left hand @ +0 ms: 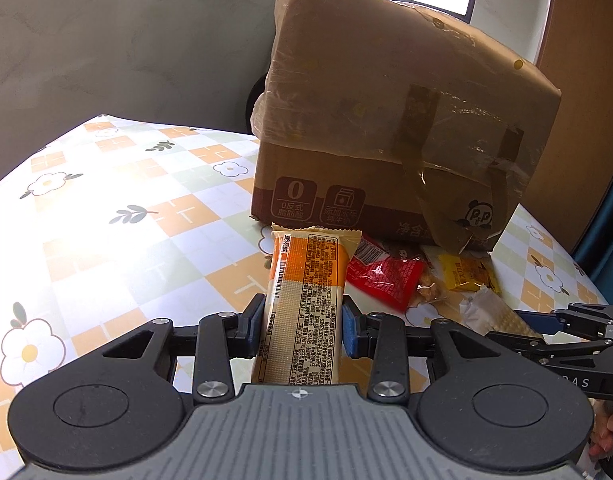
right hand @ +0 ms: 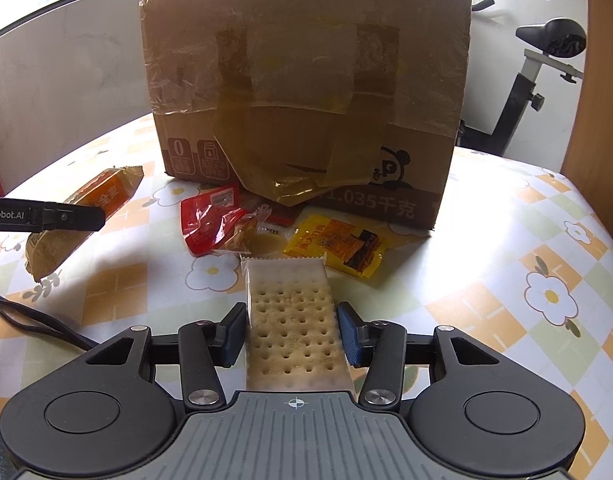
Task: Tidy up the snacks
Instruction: 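Lift the cracker packet and wafer bar over the box and release them inside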
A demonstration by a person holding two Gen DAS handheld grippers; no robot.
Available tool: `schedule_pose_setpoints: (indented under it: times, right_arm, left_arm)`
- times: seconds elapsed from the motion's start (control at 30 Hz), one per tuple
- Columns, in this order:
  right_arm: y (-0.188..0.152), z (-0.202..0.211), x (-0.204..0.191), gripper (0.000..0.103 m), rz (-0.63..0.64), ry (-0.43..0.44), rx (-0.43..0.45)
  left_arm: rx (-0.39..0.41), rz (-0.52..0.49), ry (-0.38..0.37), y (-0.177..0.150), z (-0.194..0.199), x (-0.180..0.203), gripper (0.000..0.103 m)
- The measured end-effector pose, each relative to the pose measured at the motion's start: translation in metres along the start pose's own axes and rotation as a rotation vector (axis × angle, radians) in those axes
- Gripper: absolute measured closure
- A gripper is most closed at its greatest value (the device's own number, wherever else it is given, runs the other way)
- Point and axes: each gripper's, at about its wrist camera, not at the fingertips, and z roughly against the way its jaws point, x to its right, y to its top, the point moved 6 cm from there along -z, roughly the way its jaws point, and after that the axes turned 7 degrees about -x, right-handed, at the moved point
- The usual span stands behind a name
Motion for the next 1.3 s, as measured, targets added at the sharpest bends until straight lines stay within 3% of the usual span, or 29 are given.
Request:
schedule_pose_setpoints:
  times: [0.4, 0.8, 0.93, 1.13, 1.3]
  right_arm:
    - [0.012, 0.029, 0.019, 0.059, -0.098, -0.003, 0.083]
    - [0.053, 0.075, 0.034, 0.059, -0.130, -0.022, 0.219]
    - [0.085, 0.103, 0.044, 0.059, -0.132, -0.020, 0.298]
    - [0.159, 0.140, 0.055, 0.059, -0.085, 0.012, 0.399]
    - [0.226, 0.126, 0.061, 0.059, -0.049, 0.018, 0.399]
  left_arm:
    - [0.036, 0.009, -0.004, 0.015, 0.014, -0.001, 0.063]
    - [0.128, -0.032, -0.008, 0.049, 0.040, 0.014, 0.063]
    - [0.190, -0.050, -0.048, 0.083, 0.062, 0.024, 0.063]
    - [0.311, -0.105, -0.100, 0.152, 0.092, 0.044, 0.063]
    - [0.339, -0.153, -0.110, 0.208, 0.085, 0.065, 0.063]
